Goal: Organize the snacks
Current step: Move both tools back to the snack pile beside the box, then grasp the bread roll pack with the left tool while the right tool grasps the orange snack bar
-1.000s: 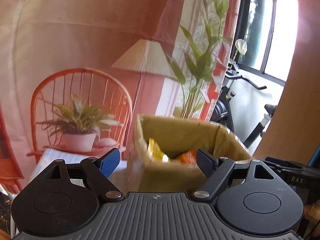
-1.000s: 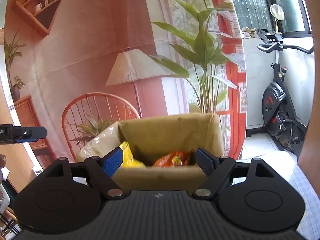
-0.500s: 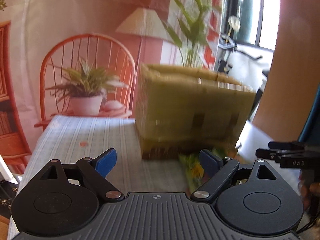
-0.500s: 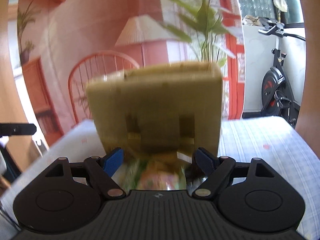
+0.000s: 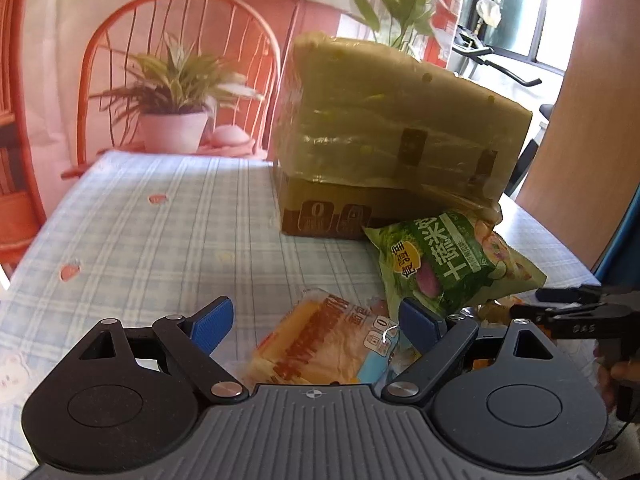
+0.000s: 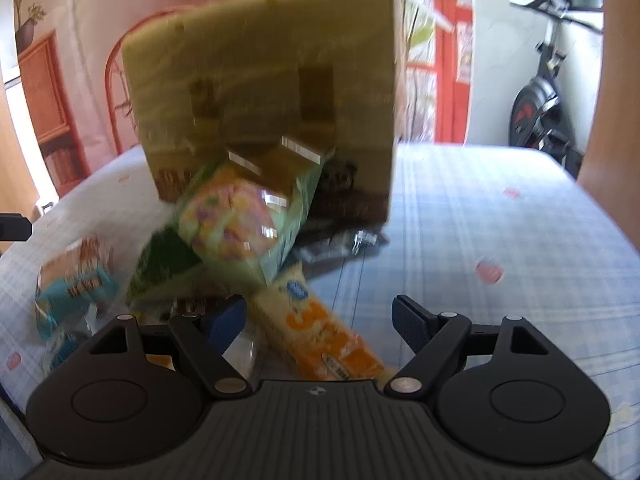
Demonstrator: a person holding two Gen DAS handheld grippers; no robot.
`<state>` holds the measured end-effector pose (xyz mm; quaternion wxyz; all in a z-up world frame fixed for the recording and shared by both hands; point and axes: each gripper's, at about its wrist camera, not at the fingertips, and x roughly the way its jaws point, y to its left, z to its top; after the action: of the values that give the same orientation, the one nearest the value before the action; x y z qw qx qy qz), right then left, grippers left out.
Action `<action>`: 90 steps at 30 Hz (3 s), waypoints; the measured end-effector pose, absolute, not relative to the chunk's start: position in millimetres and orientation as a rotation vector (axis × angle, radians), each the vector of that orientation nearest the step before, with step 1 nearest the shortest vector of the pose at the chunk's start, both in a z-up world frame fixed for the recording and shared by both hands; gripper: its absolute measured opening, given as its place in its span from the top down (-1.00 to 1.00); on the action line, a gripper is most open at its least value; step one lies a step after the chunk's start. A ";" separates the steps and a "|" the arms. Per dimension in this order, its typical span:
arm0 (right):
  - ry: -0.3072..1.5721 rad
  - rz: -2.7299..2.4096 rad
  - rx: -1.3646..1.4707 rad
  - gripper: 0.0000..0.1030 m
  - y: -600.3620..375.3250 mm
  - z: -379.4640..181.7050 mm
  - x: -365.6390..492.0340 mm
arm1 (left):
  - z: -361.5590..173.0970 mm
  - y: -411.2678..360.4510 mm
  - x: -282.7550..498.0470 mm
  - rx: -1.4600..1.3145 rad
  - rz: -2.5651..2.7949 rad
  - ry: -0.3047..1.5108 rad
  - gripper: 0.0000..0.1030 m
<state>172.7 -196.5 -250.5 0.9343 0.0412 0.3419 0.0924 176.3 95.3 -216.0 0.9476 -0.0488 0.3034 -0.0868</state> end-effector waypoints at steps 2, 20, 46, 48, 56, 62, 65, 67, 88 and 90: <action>0.721 0.195 0.082 -0.60 -198.3 -256.6 178.7 | -218.7 96.4 177.7 -0.109 -0.173 0.622 -0.77; 0.674 0.044 0.145 0.10 -218.2 -274.4 185.8 | -232.2 93.4 182.0 -0.109 -0.164 0.664 -0.77; 0.662 0.067 0.149 0.10 -220.7 -277.6 187.6 | -259.3 106.1 193.9 -0.140 -0.070 0.697 -0.83; 0.661 0.066 0.148 0.10 -220.8 -277.5 187.6 | -258.3 104.0 192.8 -0.129 -0.070 0.694 -0.81; 0.661 0.067 0.148 0.10 -220.6 -277.9 187.6 | -262.1 90.6 190.1 -0.056 -0.087 0.718 -0.80; 0.661 0.067 0.148 0.10 -220.9 -278.0 187.6 | -264.8 98.7 189.2 -0.107 -0.080 0.699 -0.61; 0.661 0.068 0.149 0.10 -221.0 -278.0 187.6 | -263.7 94.2 187.1 -0.089 -0.072 0.687 -0.56; 0.660 0.067 0.150 0.09 -220.6 -278.1 187.6 | -263.7 92.4 186.8 -0.085 -0.067 0.680 -0.54; 0.653 0.063 0.173 0.09 -221.9 -279.0 186.6 | -261.8 92.9 183.4 -0.082 -0.053 0.679 -0.54; 0.653 0.063 0.172 0.09 -221.5 -278.9 186.3 | -261.1 92.9 183.3 -0.079 -0.056 0.678 -0.54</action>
<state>186.3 -221.5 -278.9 0.9430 0.0844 0.3205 0.0308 183.3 92.9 -261.1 0.9419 -0.0389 0.3326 -0.0277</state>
